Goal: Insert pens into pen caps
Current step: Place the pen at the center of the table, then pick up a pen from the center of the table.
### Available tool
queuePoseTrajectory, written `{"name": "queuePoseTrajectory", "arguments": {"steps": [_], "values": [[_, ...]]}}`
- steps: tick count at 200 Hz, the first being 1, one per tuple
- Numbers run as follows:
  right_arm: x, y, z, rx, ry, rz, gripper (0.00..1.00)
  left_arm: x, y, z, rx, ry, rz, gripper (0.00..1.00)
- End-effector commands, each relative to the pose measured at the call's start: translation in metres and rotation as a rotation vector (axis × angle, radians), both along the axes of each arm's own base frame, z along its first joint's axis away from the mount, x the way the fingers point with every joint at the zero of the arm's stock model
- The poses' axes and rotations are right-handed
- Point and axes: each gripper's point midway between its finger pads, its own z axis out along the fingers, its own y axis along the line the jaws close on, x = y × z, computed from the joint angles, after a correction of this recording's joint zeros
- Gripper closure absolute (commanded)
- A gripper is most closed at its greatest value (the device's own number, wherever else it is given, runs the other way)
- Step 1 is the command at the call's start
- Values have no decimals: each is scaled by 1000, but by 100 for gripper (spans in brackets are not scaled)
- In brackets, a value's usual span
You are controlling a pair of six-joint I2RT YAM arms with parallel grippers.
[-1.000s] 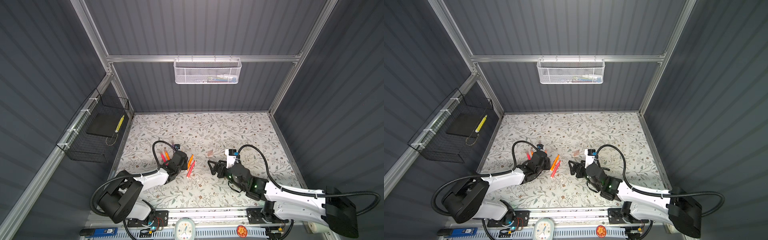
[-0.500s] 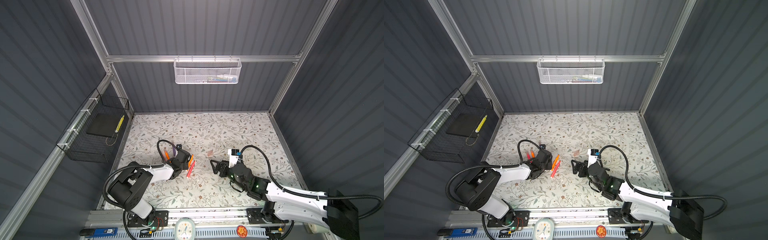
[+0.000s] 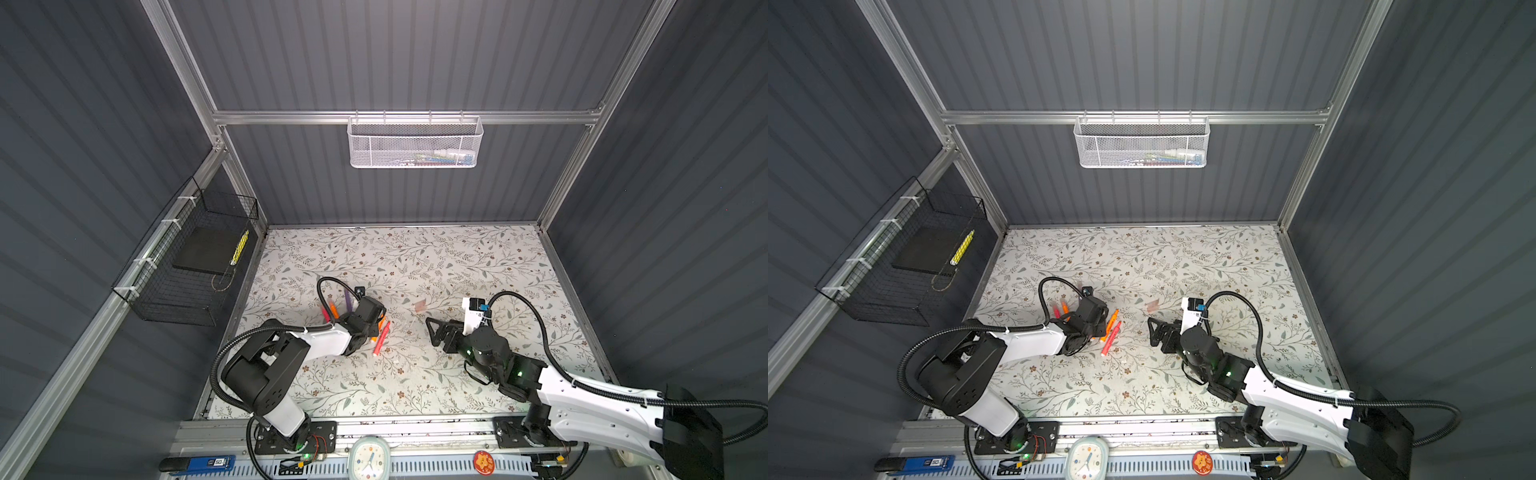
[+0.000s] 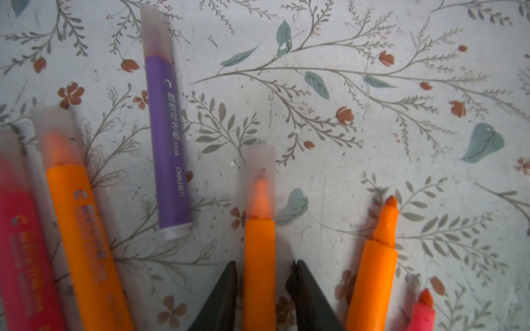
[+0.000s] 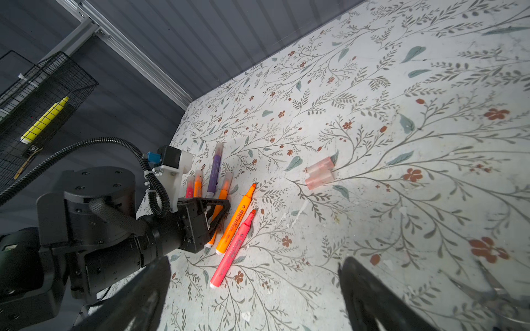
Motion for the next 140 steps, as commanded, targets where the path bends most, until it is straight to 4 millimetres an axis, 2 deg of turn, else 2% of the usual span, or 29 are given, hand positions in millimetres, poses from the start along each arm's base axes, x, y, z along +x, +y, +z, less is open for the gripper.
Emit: {"name": "queuePoseTrajectory", "arguments": {"steps": [1,37,67,110,126,140], "values": [[1,-11,-4,-25,1,-35,5,-2,8,14,31,5,5,59],[3,-20,-4,-21,-4,-61,5,-1,9,46,16,-54,-12,58],[3,-25,-2,-19,-6,-68,4,-17,1,61,-58,-58,-89,59],[6,-28,-5,-3,-1,-77,4,-57,-31,63,-188,-53,-271,57],[6,-25,-3,-3,1,-66,4,-63,-38,58,-169,-43,-299,57],[7,-24,-4,-12,5,-62,4,-59,-39,52,-143,-42,-292,58]]}}
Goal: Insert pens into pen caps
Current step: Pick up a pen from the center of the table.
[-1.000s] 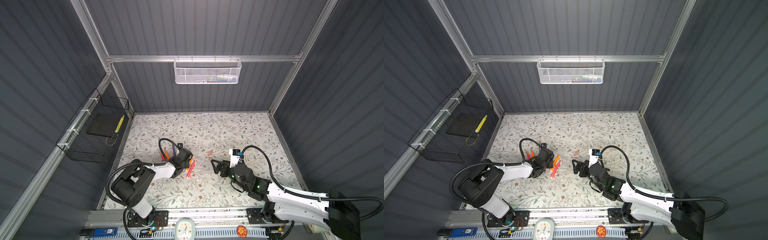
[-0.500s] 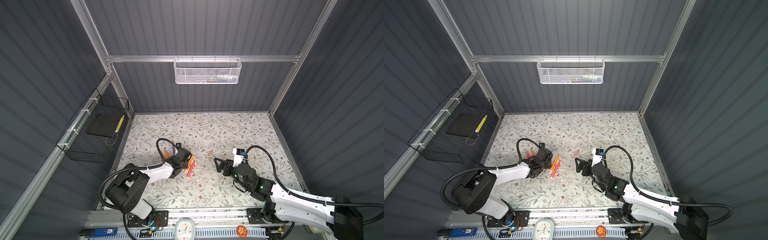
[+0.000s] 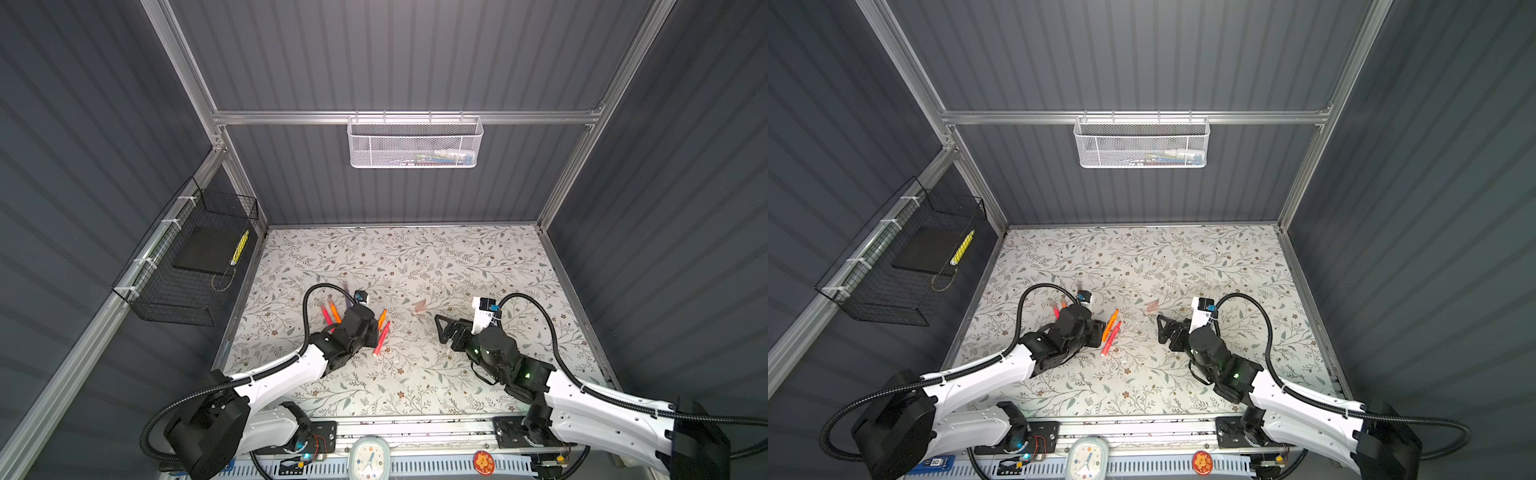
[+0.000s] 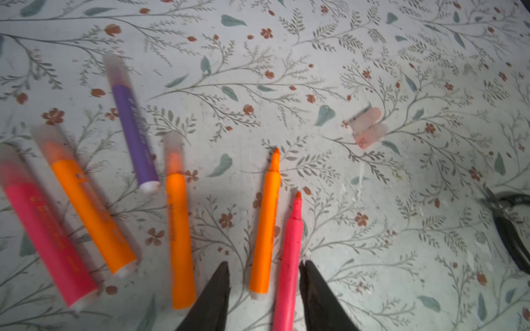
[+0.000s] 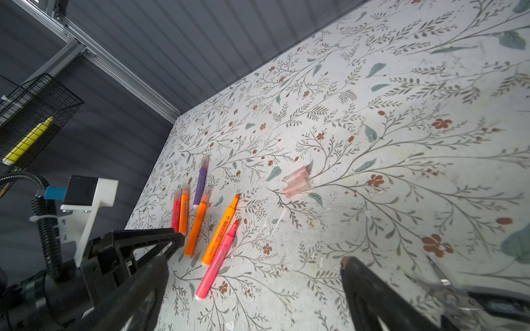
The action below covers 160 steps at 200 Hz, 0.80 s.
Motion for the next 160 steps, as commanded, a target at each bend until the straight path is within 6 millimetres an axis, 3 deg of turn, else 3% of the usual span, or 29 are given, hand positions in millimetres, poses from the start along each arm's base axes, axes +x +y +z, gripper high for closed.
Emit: {"name": "queuePoseTrajectory", "arguments": {"steps": [1,61,160], "values": [[1,1,-1,-8,6,2,4,-3,-8,-11,27,12,-45,58],[-1,2,-6,-9,30,13,6,25,-2,-32,184,2,30,60],[-2,-4,-5,-9,17,1,6,24,-11,-60,206,71,5,54]]}}
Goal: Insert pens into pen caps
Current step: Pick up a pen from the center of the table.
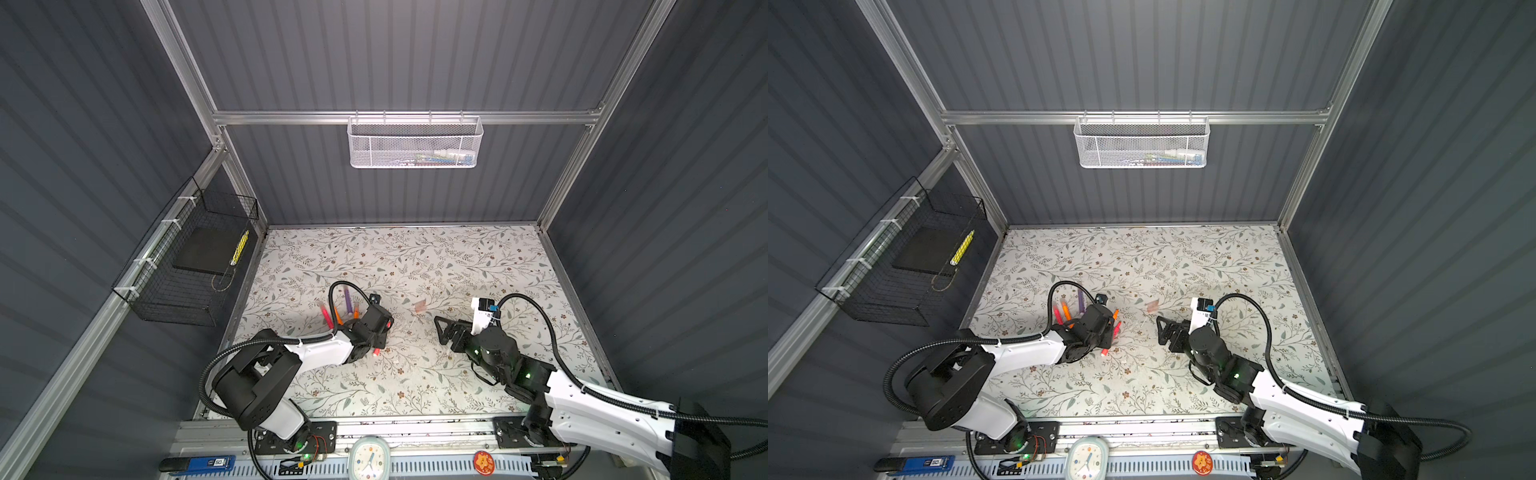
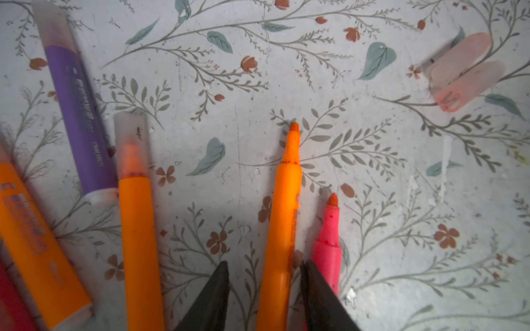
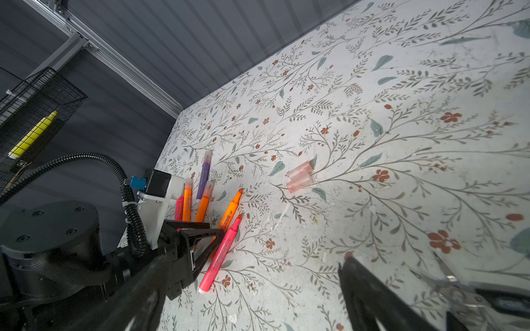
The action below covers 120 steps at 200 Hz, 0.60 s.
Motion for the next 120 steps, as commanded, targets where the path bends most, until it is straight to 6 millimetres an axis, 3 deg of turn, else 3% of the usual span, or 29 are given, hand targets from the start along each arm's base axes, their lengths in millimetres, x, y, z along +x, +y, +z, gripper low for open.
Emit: {"name": "queuePoseTrajectory", "arguments": {"steps": [1,45,82,120], "values": [[1,-6,-4,-12,4,-19,6,5,-4,-3,7,4,-5,54],[-1,-7,-7,-11,11,-20,6,1,-2,-20,19,50,8,67],[-1,-6,-5,-9,7,-16,6,-2,-1,-23,23,67,5,86],[0,0,-5,19,14,-1,8,0,1,-23,10,78,10,92]]}}
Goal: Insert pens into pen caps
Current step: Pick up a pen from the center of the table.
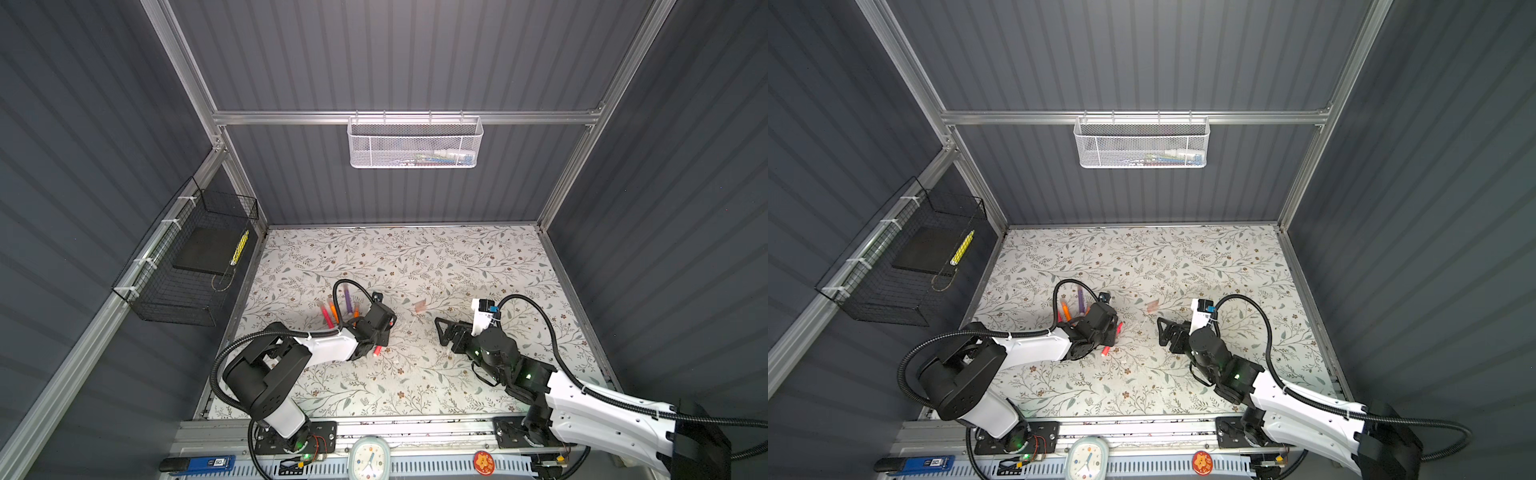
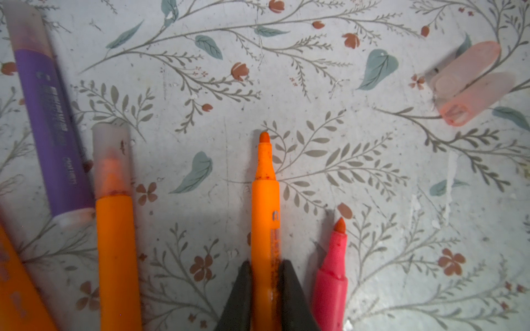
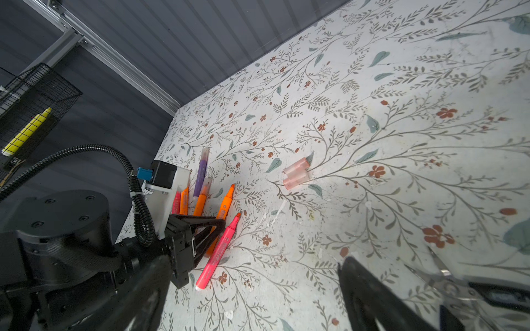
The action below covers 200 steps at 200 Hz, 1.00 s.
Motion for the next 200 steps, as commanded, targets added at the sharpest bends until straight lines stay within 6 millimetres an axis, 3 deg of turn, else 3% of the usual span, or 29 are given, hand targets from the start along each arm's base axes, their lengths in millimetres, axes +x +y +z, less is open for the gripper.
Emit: {"name": "queuePoseTrajectory", "arguments": {"steps": [1,30,66,84,139,147,200], "values": [[1,1,-2,20,7,0,8,-10,8,-17,27,76,-4,92],[2,11,1,48,5,24,9,-2,7,7,-16,23,-8,95],[6,31,10,93,0,78,11,1,6,71,-104,-131,-51,100],[7,44,18,118,-19,119,11,-7,3,92,-161,-185,-104,100],[0,79,42,159,-71,206,12,-37,-22,111,-316,-253,-255,100],[1,84,34,144,-58,213,12,-40,-25,113,-335,-260,-268,100],[-2,111,31,187,-42,244,15,-54,-46,128,-438,-259,-363,100]]}}
